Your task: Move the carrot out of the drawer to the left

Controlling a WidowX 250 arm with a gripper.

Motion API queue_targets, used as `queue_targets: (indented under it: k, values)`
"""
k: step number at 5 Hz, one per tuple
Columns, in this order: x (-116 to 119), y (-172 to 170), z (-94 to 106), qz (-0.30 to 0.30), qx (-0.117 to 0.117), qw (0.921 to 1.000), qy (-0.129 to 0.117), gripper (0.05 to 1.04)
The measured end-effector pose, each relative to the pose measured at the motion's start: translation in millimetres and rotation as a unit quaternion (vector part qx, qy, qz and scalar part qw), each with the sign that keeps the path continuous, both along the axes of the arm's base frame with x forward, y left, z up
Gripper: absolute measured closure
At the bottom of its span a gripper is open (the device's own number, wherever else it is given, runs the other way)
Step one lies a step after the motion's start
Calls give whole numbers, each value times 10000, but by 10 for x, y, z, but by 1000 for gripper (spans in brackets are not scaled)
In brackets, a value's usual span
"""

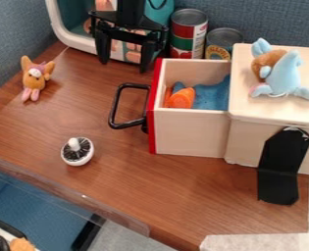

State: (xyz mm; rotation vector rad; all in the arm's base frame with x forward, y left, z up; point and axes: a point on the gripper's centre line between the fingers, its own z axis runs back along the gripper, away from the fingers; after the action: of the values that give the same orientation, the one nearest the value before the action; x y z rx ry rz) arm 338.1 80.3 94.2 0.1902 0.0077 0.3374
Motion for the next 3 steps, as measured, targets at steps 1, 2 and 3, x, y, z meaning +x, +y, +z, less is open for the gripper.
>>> queue_targets:
  k: [1,2,3]
  values:
    - [-10,-2,-110,0,-24,9999,159,83]
    - [-41,-6,-124,20,-41,9996,271,83]
    - [29,-3,-7,28,-17,10000,79,83]
